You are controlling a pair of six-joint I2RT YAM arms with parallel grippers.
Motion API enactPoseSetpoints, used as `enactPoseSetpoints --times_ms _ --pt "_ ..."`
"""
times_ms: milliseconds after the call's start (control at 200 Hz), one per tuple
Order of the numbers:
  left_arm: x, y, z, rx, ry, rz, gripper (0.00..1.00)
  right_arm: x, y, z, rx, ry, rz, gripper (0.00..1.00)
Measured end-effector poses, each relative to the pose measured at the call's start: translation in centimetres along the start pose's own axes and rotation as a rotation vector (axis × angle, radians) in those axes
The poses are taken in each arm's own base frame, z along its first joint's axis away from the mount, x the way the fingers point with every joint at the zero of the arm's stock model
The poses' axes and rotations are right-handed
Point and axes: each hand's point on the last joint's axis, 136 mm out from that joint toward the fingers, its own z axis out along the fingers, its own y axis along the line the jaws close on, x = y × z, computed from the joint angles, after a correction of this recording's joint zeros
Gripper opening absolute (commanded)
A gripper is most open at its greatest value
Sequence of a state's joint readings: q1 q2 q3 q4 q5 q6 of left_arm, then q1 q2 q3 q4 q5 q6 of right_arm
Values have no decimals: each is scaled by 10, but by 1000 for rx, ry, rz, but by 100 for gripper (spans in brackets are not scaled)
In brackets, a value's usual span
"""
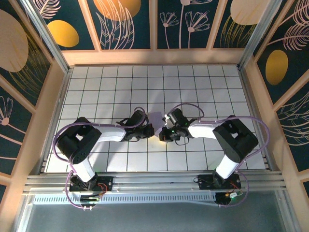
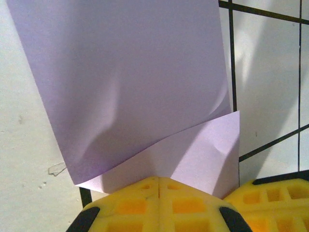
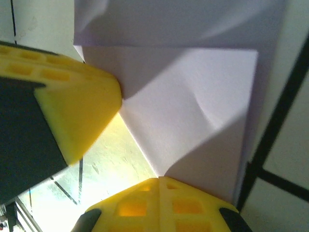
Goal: Fold a paper plane with a square sheet of paper (fold left side to right side)
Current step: Third fold the triangle at the center of the table.
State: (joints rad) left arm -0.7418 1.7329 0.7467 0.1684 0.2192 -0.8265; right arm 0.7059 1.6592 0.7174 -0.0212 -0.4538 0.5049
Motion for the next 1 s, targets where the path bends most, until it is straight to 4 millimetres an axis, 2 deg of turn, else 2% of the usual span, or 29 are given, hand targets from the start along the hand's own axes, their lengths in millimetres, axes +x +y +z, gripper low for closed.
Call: enactPoseSetpoints --times_ms 365,465,601,771,941,1001 --pt "-1 -1 1 -4 2 21 0 27 -23 -26 33 15 65 0" --pt "-1 -6 4 -3 1 38 0 25 -27 -39 48 -4 78 0" --pt "2 -14 8 7 4 54 0 9 -24 -58 38 -85 42 16" --pt "7 -19 9 26 18 47 11 -11 -28 -68 57 -170 -24 36" --pt "0 -22 -4 15 -10 42 35 -33 -19 -68 29 -251 -132 44" --pt "-9 -27 -14 25 -44 30 39 -37 -18 -64 23 -261 -162 46"
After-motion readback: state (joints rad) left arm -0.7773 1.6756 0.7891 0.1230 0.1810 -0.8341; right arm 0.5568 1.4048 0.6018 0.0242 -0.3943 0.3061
